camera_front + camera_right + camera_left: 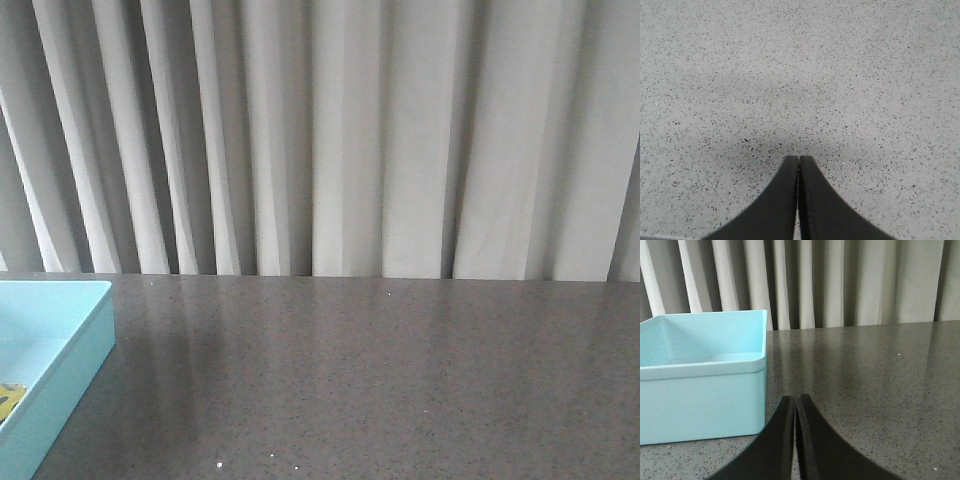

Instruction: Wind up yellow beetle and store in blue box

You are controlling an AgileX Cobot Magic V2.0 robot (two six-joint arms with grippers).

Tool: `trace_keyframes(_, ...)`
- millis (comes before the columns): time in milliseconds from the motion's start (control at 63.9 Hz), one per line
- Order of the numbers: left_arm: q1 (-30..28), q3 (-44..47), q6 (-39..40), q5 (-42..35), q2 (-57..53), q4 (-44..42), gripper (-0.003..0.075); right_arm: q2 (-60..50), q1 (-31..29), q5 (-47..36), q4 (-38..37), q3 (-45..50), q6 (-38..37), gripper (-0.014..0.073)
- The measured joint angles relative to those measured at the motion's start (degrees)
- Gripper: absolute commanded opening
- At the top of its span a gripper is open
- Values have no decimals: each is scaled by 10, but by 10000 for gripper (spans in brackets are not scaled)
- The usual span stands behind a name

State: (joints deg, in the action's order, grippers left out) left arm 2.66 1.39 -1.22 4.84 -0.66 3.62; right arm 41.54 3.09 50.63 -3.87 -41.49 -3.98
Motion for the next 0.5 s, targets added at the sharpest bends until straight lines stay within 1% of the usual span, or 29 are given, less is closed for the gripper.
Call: trace_keyframes(501, 0, 0, -11, -6, 0, 6, -6, 0, 0, 1, 0, 0, 0, -7)
